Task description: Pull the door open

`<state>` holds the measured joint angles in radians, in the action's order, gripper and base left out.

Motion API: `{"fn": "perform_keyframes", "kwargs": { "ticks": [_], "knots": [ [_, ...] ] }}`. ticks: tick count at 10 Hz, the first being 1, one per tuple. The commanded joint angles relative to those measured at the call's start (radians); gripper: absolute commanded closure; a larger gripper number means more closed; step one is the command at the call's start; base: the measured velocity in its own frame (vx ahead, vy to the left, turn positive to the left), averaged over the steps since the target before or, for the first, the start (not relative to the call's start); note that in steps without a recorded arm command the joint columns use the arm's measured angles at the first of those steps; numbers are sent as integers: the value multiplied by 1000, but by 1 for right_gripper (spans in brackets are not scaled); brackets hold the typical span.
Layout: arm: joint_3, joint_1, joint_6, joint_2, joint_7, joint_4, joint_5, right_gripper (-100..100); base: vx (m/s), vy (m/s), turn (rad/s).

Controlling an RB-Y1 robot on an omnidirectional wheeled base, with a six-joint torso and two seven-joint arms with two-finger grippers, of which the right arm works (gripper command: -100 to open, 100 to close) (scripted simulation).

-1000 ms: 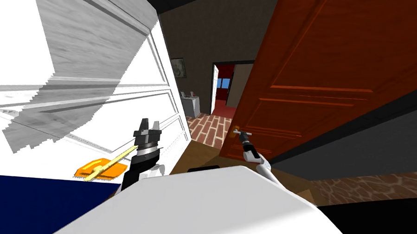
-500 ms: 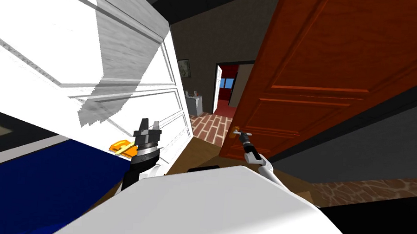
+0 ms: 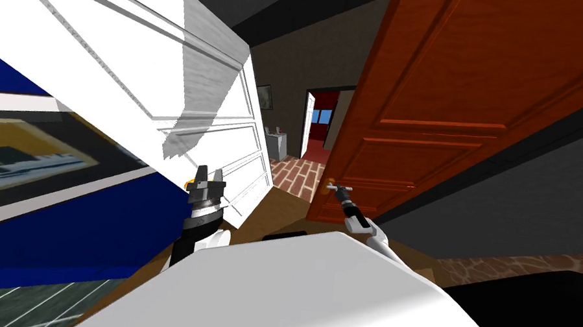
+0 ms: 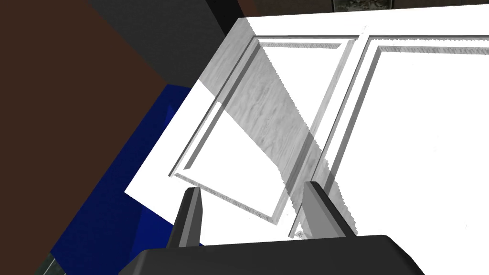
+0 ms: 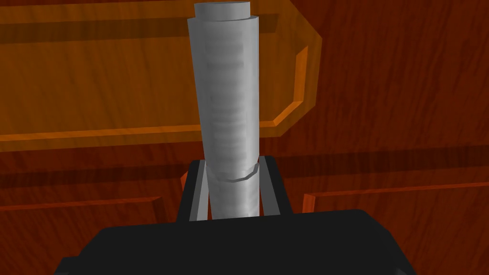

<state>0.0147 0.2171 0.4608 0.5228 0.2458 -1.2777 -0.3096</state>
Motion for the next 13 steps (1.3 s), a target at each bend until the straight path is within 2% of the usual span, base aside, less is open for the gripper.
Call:
{"fn": "perform_keyframes", "kwargs": {
  "ticks": [1, 2, 3, 8, 10, 11, 12, 13],
  "knots": [
    [-15, 19, 15, 16, 13, -12, -2, 100, -229, -83, 128],
    [-10, 9, 8, 10, 9, -5, -1, 100, -103, -30, 45],
    [-27, 31, 29, 28, 23, -12, -4, 100, -148, -42, 149],
    [-65, 96, 98, 90, 65, -35, -15, 100, -229, -59, 148],
    [-76, 115, 119, 109, 77, -42, -18, 100, -218, -67, 112],
    [-74, 110, 106, 101, 71, -44, -16, 100, -90, -24, 25],
    [-87, 128, 131, 116, 83, -42, -18, 100, -124, -55, 165],
    [-89, 132, 138, 121, 85, -42, -19, 100, -206, -99, 173]
  ]
}}
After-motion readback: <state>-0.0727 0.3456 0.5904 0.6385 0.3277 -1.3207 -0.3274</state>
